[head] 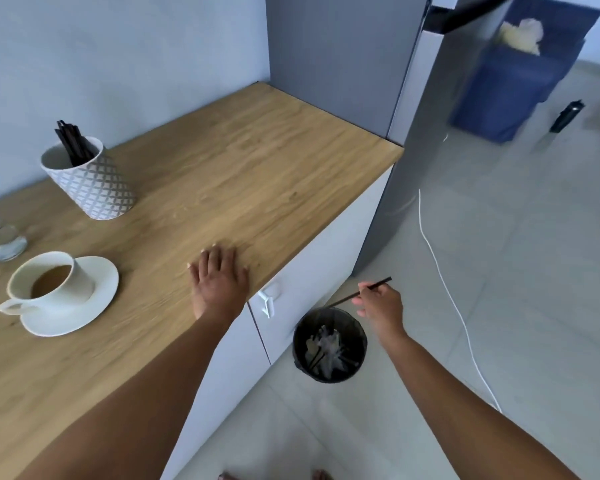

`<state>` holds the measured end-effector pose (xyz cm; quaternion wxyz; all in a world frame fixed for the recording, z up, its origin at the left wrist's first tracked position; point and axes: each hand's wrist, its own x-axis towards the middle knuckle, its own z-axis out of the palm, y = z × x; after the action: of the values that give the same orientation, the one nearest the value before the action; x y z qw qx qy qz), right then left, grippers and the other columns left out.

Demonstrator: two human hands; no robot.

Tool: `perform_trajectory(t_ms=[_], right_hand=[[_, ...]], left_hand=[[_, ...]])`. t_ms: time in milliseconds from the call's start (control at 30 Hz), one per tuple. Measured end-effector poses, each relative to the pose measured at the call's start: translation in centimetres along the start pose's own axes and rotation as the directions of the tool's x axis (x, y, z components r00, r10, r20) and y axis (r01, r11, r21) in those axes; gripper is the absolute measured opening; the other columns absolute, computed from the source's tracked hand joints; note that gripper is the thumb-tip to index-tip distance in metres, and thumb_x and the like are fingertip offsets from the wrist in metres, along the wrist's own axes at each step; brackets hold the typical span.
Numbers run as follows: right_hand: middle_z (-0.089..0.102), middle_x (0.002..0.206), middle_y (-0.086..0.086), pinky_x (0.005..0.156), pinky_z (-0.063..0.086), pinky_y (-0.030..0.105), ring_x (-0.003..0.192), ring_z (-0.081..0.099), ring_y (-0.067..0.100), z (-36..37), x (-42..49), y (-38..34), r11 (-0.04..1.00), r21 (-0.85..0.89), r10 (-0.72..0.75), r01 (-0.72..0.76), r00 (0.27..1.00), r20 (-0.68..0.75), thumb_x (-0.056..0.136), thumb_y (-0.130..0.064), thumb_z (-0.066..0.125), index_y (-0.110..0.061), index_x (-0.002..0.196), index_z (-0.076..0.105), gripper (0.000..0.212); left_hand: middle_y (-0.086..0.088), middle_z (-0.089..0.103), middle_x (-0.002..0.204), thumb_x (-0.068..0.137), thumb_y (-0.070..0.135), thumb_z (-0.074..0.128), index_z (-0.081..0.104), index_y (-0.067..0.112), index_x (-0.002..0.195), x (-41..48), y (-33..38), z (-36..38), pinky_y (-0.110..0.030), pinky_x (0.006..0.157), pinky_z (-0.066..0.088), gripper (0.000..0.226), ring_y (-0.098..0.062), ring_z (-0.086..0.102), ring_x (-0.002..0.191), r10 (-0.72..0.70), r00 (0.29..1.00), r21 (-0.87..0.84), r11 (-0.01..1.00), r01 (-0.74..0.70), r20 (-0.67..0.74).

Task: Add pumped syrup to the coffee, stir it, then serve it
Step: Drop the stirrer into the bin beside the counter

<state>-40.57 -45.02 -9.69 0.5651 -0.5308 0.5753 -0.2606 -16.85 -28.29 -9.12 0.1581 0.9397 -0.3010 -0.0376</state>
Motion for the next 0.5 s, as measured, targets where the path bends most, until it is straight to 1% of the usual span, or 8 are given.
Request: perform_trajectory(t_ms=[67,133,167,233,300,400,500], right_hand=[[0.071,0.078,-0.001,0.055,0.058,0.025,0.074,0.072,0.015,0.2,0.9,1.1,0.998,-0.058,0.010,-0.011,1.000,-0.006,0.089,-0.010,0.057,-0.018,0.085,0.070,0.016],[0.071,0.076,-0.003,0.065,0.060,0.032,0.074,0.072,0.015,0.7,1.8,2.2,0.994,-0.110,0.026,-0.027,1.000,-0.011,0.088,-0.012,0.057,-0.016,0.088,0.071,0.015],[0.071,0.077,-0.003,0.072,0.060,0.036,0.077,0.072,0.017,1.0,2.2,2.6,0.990,-0.139,0.030,-0.031,1.000,-0.008,0.087,-0.012,0.057,-0.018,0.087,0.071,0.016],[0.074,0.084,0.001,0.082,0.058,0.039,0.084,0.071,0.023,1.5,2.5,3.2,0.977,-0.211,0.021,-0.020,1.000,0.004,0.086,-0.014,0.055,-0.022,0.088,0.071,0.018],[0.075,0.094,0.006,0.085,0.057,0.042,0.089,0.070,0.026,2.0,2.8,3.8,0.965,-0.261,0.008,-0.002,1.000,0.025,0.085,-0.013,0.054,-0.020,0.095,0.072,0.021],[0.072,0.108,0.006,0.088,0.056,0.045,0.095,0.069,0.026,2.3,2.8,4.4,0.951,-0.309,0.022,-0.005,0.998,0.054,0.086,-0.015,0.054,-0.018,0.104,0.070,0.024],[0.071,0.111,0.007,0.092,0.053,0.040,0.100,0.066,0.024,2.3,2.8,4.7,0.931,-0.366,0.018,0.003,0.998,0.053,0.088,-0.015,0.053,-0.015,0.106,0.070,0.024]], left_hand=[[-0.006,0.029,0.164,0.100,0.047,0.035,0.035,0.025,0.153,0.1,0.0,0.3,-0.049,0.126,0.004,0.058,-0.026,0.014,0.155,-0.004,1.000,0.013,1.000,0.004,-0.018],[-0.005,0.031,0.164,0.099,0.048,0.034,0.037,0.026,0.153,0.2,0.0,0.5,-0.049,0.126,0.005,0.058,-0.026,0.016,0.154,-0.009,0.999,0.023,1.000,0.010,-0.030],[-0.006,0.031,0.163,0.099,0.048,0.035,0.037,0.026,0.152,0.3,0.0,0.6,-0.049,0.126,0.005,0.058,-0.026,0.016,0.154,-0.009,0.999,0.026,1.000,0.010,-0.035],[-0.006,0.033,0.163,0.099,0.048,0.035,0.038,0.025,0.152,0.2,0.0,0.6,-0.050,0.125,0.006,0.058,-0.026,0.017,0.154,-0.004,0.999,0.029,1.000,0.005,-0.044],[-0.007,0.033,0.162,0.099,0.049,0.035,0.039,0.025,0.152,0.2,-0.1,0.7,-0.050,0.125,0.007,0.058,-0.027,0.018,0.153,-0.002,0.999,0.032,0.999,0.003,-0.048],[-0.007,0.032,0.163,0.099,0.050,0.033,0.038,0.025,0.152,0.2,-0.2,0.8,-0.049,0.126,0.006,0.059,-0.026,0.017,0.154,-0.001,0.999,0.038,0.999,0.003,-0.047],[-0.008,0.033,0.162,0.099,0.051,0.032,0.038,0.025,0.152,0.2,-0.2,0.8,-0.050,0.126,0.007,0.059,-0.027,0.018,0.154,0.011,0.999,0.038,0.999,-0.009,-0.054]])
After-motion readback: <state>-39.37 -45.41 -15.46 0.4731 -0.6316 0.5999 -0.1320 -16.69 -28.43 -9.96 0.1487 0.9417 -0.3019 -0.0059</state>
